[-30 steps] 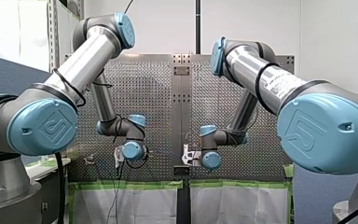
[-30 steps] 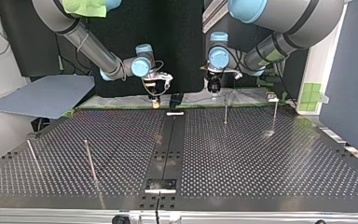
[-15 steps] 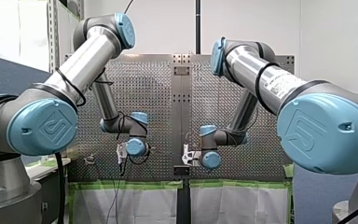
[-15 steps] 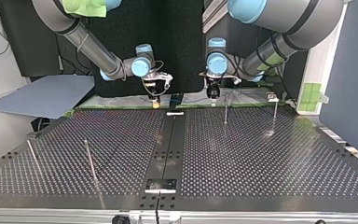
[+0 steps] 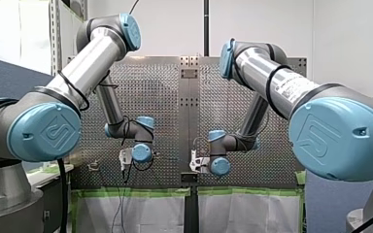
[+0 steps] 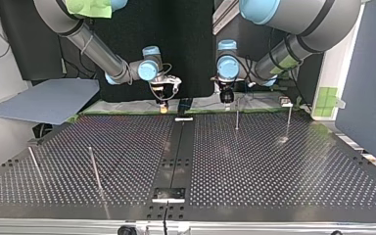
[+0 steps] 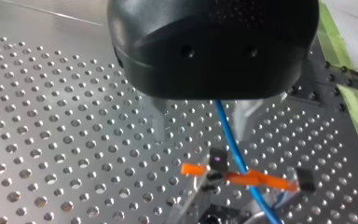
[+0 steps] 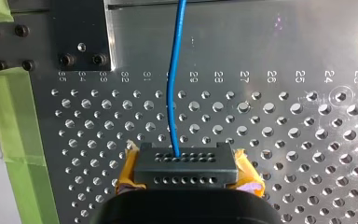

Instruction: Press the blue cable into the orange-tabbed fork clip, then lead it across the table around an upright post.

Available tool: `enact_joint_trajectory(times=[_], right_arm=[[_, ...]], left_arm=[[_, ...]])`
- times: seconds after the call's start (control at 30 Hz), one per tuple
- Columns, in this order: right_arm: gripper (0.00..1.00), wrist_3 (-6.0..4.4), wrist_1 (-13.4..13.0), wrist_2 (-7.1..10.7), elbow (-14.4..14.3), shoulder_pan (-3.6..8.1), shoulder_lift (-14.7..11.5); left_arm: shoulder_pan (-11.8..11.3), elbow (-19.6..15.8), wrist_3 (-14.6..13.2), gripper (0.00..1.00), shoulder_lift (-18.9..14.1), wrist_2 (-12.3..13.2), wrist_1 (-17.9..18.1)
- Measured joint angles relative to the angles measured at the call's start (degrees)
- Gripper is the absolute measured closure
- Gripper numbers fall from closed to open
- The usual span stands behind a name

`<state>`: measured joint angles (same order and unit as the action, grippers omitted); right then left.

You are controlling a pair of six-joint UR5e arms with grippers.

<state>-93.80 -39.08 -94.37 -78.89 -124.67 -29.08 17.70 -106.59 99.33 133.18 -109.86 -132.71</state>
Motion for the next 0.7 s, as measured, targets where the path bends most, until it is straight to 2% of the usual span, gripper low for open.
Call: enact_joint_trajectory(times=[0.03,0.07,0.1,0.13,0.17,0.2,0.7], right_arm=[[1.0,0.0,0.0,-0.01,0.0,0.0,0.0],[1.0,0.0,0.0,-0.01,0.0,0.0,0.0],[1.0,0.0,0.0,-0.01,0.0,0.0,0.0],[1.0,0.0,0.1,-0.02,0.0,0.0,0.0],[1.0,0.0,0.1,-0.02,0.0,0.0,0.0],[1.0,0.0,0.1,-0.01,0.0,0.0,0.0],[1.0,0.0,1.0,-0.03,0.0,0.01,0.0]], left_arm=[[0.0,0.0,0.0,0.72,0.0,-0.1,-0.1],[0.0,0.0,-0.1,0.72,0.0,-0.2,-0.2],[0.0,0.0,-0.1,0.86,0.0,-0.3,-0.4],[0.0,0.0,-0.2,0.94,0.0,-0.3,-0.5],[0.0,0.0,-0.2,0.94,0.0,-0.3,-0.6],[0.0,0.0,-0.3,1.0,0.0,-0.2,-0.8],[0.1,1.0,-0.5,1.0,0.0,0.7,-1.6]])
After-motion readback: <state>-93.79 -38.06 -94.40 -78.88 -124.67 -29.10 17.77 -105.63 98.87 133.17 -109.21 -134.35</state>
